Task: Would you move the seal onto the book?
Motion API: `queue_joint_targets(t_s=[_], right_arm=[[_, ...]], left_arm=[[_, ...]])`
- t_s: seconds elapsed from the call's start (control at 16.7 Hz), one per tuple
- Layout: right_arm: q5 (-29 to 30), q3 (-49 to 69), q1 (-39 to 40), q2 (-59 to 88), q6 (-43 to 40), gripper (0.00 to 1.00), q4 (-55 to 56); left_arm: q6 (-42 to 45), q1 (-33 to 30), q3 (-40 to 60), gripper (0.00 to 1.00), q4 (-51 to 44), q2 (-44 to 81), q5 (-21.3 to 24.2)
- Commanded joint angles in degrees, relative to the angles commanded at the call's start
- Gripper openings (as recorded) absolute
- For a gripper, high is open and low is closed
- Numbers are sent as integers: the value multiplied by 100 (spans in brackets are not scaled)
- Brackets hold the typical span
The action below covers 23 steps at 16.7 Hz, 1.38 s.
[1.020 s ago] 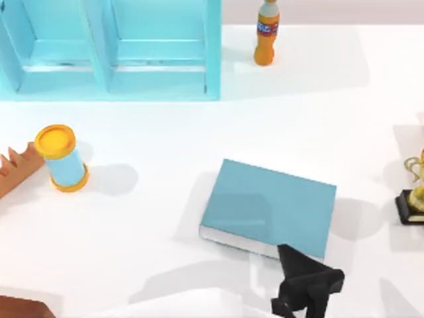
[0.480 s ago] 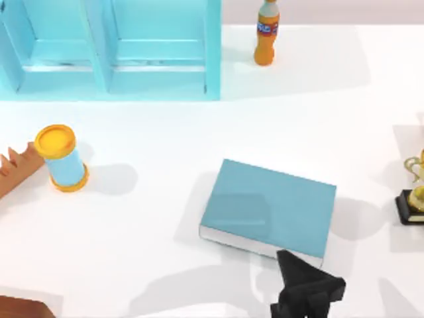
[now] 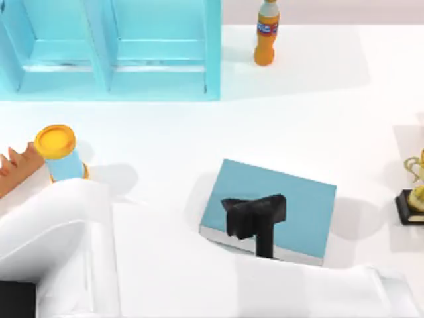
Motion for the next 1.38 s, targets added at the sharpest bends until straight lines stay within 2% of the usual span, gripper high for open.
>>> queue_joint_targets(t_s=[0.18, 0.36, 1.02, 1.2, 1.38], right_arm=[[0, 0, 0, 0, 0, 100, 0], [0, 0, 0, 0, 0, 100, 0], [0, 0, 0, 0, 0, 100, 0], [0, 0, 0, 0, 0, 100, 0], [0, 0, 0, 0, 0, 100, 0]], left_arm=[[1694, 833, -554, 100, 717, -1005, 721], [3887, 1777, -1275, 100, 1564, -2208, 1539], [14002, 5458, -5029, 100, 5150, -7571, 4439], [16260, 6326, -6136, 100, 6113, -9031, 5031], [18014, 7040, -7109, 100, 6958, -10316, 5480]])
